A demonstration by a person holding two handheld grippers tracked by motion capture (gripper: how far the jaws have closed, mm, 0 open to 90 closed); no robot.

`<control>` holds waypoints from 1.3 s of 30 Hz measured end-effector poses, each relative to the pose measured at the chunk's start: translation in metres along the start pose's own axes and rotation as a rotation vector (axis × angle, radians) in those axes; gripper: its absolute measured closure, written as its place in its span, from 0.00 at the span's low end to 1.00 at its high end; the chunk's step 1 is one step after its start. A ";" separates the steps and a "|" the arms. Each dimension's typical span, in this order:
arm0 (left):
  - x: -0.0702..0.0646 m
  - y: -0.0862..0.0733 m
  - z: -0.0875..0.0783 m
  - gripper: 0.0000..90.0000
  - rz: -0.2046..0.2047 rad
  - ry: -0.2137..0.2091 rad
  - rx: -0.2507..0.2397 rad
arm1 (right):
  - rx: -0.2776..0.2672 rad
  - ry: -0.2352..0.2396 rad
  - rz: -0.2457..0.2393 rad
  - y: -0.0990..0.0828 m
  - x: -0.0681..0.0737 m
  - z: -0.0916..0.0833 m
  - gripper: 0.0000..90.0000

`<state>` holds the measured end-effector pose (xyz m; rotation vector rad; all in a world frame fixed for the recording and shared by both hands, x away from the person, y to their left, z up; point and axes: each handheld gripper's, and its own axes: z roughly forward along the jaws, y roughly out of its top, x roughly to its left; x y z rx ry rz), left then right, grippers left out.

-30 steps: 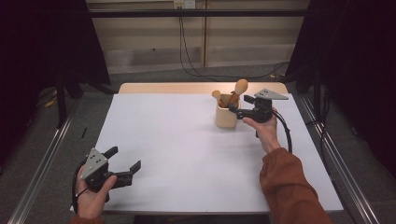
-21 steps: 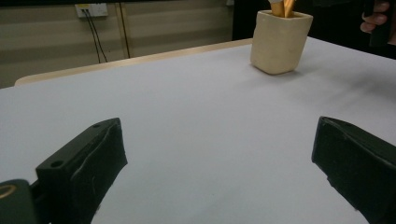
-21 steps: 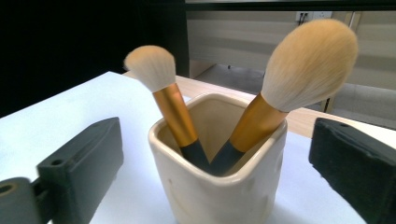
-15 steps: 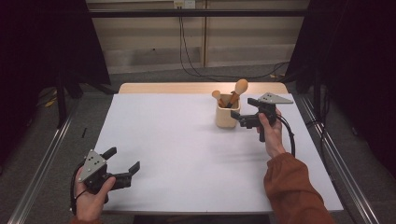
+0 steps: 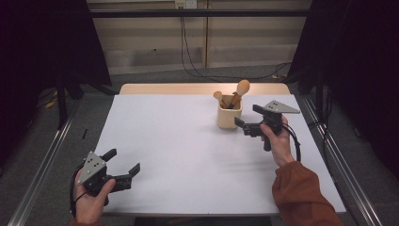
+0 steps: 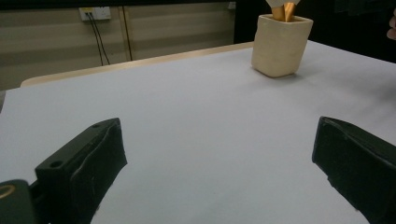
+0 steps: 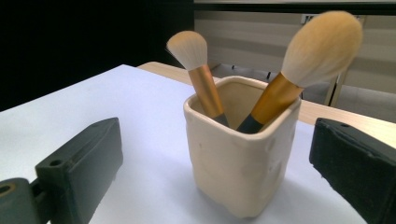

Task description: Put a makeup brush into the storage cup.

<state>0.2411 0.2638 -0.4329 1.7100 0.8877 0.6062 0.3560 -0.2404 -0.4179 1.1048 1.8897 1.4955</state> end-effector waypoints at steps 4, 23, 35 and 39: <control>0.000 0.000 0.000 0.03 -0.002 -0.001 -0.002 | 0.007 -0.019 -0.014 -0.004 0.003 -0.008 0.02; -0.001 0.000 -0.002 0.03 0.002 0.001 -0.005 | -0.013 -0.072 -0.044 -0.018 0.010 -0.056 0.03; -0.001 0.000 -0.004 0.03 -0.002 0.014 -0.014 | -0.004 -0.103 -0.029 -0.034 0.017 -0.080 0.01; 0.000 0.000 -0.005 0.03 -0.007 0.023 -0.017 | -0.003 -0.102 -0.034 -0.040 0.020 -0.089 0.01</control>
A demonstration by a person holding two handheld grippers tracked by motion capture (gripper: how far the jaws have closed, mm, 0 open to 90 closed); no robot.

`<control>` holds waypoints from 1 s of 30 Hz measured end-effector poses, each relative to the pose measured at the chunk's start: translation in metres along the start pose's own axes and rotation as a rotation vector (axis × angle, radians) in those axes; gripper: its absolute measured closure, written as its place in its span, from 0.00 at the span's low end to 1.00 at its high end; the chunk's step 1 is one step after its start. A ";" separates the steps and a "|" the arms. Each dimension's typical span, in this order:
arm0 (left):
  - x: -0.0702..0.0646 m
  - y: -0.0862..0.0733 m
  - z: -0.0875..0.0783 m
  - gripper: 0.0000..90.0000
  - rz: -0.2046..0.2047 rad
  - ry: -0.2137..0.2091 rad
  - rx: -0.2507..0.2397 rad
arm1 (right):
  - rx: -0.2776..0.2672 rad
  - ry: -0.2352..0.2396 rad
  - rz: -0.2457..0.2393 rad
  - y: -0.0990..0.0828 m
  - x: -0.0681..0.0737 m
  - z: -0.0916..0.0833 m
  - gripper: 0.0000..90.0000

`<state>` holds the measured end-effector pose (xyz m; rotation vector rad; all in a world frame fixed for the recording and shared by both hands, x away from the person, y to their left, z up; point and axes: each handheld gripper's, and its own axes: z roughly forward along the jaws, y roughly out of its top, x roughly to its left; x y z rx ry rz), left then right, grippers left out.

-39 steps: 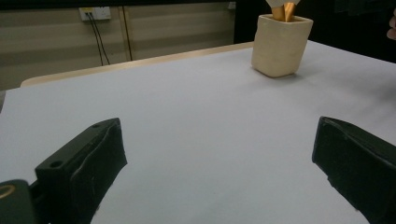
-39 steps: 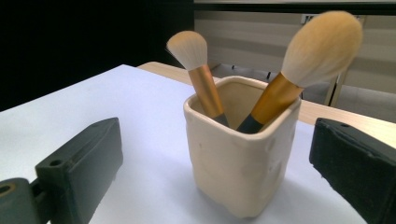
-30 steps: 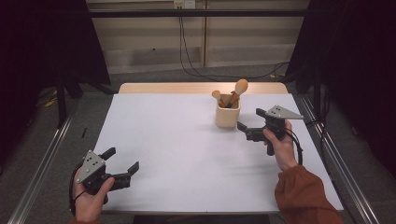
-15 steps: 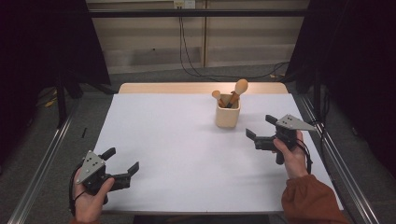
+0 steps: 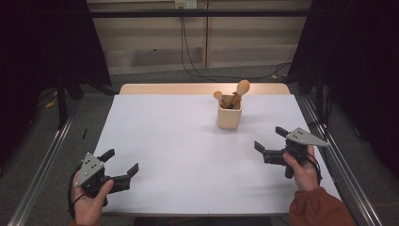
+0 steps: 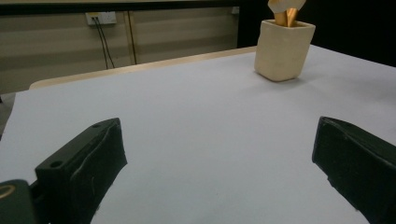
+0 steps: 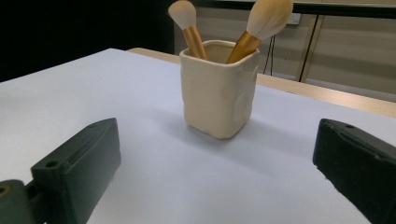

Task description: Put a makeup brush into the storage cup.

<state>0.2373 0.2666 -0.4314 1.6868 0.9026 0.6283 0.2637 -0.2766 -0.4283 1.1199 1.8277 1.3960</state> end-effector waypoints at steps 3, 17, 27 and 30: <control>0.000 0.000 0.000 0.03 0.005 0.000 0.008 | -0.003 0.005 0.013 -0.004 0.001 -0.006 0.01; 0.000 -0.001 -0.004 0.03 -0.002 0.009 0.002 | 0.027 -0.052 0.033 -0.029 0.001 -0.036 0.01; 0.001 -0.002 -0.004 0.03 0.002 0.024 0.016 | 0.024 -0.066 0.033 -0.039 0.003 -0.053 0.01; 0.000 -0.002 -0.004 0.03 0.009 0.015 0.016 | 0.026 -0.070 0.023 -0.040 0.003 -0.056 0.01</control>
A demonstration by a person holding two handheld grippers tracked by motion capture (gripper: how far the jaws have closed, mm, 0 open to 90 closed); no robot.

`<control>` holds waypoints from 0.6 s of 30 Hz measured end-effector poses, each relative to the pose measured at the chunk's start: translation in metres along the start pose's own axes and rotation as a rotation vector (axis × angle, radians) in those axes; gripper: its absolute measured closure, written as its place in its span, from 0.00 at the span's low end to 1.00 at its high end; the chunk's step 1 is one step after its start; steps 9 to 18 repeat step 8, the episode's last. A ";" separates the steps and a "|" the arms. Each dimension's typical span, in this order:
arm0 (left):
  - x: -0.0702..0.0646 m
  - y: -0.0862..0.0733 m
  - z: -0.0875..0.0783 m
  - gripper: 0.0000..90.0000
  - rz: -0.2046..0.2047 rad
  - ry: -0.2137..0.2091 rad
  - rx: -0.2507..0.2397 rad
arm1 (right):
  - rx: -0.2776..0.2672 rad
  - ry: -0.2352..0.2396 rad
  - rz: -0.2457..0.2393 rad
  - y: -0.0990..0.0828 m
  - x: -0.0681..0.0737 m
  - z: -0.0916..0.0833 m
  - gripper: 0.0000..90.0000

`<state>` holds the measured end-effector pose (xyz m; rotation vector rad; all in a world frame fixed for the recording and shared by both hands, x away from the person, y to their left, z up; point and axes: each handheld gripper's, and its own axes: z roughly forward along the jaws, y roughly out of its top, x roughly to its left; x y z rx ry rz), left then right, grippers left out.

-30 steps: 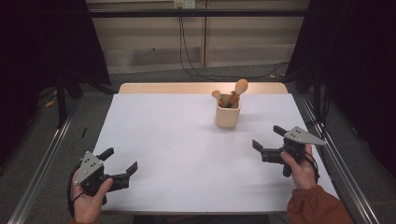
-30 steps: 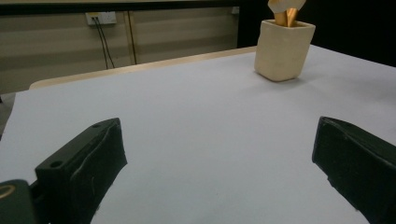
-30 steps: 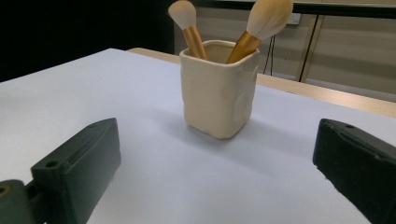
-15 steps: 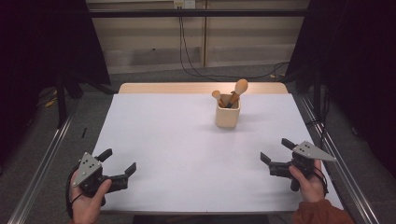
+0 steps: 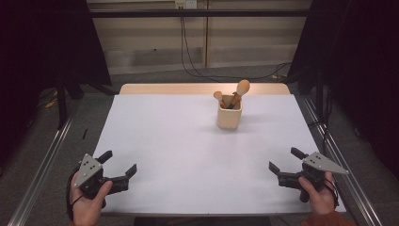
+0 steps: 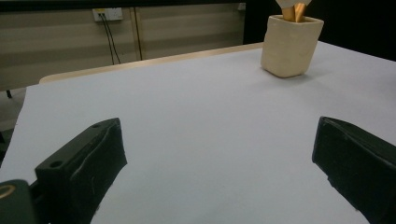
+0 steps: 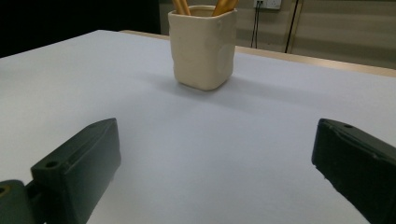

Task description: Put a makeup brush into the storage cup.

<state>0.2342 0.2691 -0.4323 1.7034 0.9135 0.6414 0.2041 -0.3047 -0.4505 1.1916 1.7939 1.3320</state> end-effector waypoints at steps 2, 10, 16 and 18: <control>0.000 0.000 0.000 0.03 -0.004 -0.004 0.002 | -0.001 0.000 0.004 0.000 -0.001 -0.001 0.01; -0.001 0.000 0.001 0.03 -0.002 -0.006 0.008 | 0.000 0.000 0.006 0.000 -0.002 0.000 0.01; -0.001 0.000 0.001 0.03 -0.002 -0.006 0.008 | 0.000 0.000 0.006 0.000 -0.002 0.000 0.01; -0.001 0.000 0.001 0.03 -0.002 -0.006 0.008 | 0.000 0.000 0.006 0.000 -0.002 0.000 0.01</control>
